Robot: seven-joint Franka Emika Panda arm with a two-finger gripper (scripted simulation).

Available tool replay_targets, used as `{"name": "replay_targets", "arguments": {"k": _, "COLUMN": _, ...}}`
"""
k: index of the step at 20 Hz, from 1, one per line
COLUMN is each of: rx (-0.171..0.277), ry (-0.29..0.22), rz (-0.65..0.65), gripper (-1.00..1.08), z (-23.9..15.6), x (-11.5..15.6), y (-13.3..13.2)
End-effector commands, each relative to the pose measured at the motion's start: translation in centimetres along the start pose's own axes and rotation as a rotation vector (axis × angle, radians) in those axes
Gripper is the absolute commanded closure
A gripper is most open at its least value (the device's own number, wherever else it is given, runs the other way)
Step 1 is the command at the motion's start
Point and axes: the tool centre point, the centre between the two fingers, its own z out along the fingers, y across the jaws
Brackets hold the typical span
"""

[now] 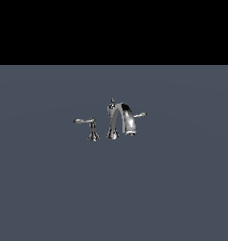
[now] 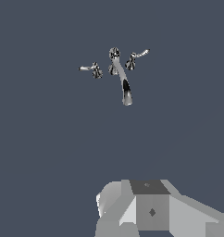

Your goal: Turn on the faucet by rotating a designated handle.

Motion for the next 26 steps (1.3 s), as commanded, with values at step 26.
{"name": "replay_targets", "arguments": {"k": 26, "rx": -0.004, "ry": -0.007, "rz": 0.332, "gripper": 1.08, "z": 10.7, "x": 9.7, "y": -2.5}}
